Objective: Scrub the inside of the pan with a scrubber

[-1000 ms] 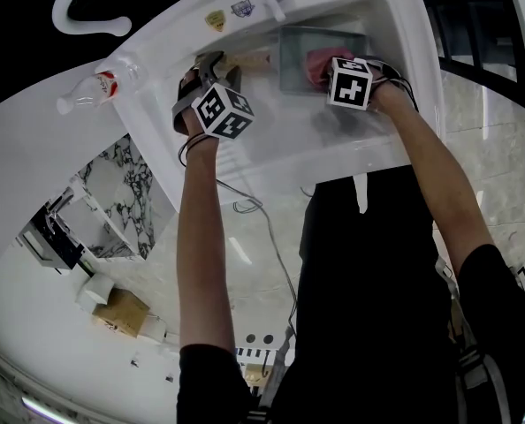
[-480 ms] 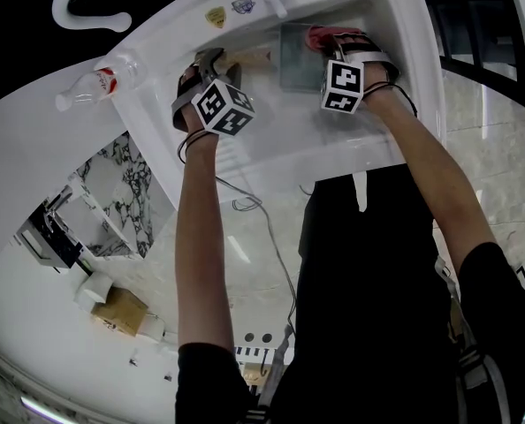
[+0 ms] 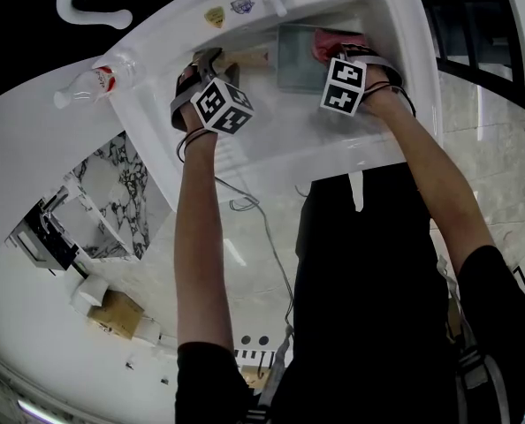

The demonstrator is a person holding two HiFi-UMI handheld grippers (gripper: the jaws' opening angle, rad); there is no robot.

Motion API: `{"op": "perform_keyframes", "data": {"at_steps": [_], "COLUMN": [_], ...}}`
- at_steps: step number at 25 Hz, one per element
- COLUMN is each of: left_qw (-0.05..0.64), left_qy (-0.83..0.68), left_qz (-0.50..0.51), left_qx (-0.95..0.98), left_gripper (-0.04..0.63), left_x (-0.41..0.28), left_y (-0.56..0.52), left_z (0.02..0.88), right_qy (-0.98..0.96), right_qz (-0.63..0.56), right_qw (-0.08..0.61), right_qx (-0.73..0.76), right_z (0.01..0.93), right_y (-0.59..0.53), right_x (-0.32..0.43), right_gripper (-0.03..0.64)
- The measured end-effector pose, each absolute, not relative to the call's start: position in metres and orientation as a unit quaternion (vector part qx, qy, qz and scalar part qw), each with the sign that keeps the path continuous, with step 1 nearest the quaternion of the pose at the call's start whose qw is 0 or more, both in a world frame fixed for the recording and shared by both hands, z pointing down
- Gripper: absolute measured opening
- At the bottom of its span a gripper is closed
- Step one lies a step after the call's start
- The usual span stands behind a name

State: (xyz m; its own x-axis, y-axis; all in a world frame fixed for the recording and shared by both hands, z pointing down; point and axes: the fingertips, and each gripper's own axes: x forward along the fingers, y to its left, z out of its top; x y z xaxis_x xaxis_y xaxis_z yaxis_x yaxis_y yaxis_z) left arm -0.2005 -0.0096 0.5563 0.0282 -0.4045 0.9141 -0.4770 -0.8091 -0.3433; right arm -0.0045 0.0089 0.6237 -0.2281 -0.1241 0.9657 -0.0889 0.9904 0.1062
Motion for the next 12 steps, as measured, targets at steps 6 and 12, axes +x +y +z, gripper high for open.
{"op": "perform_keyframes", "data": {"at_steps": [6, 12], "left_qw": [0.030, 0.029], "left_qy": [-0.307, -0.308], "left_qz": [0.626, 0.626], "left_qx": [0.716, 0.716], "left_gripper": [0.187, 0.187], "left_x": [-0.200, -0.200], "left_y": [-0.009, -0.009], "left_z": [0.557, 0.557], "right_qy": [-0.791, -0.756], "right_qz": [0.112, 0.089], "right_qw": [0.601, 0.635], "right_qx": [-0.031, -0.132], "right_z": [0.623, 0.625], "right_y": [0.048, 0.072], "right_x": [-0.010, 0.000], "right_gripper": [0.032, 0.032]}}
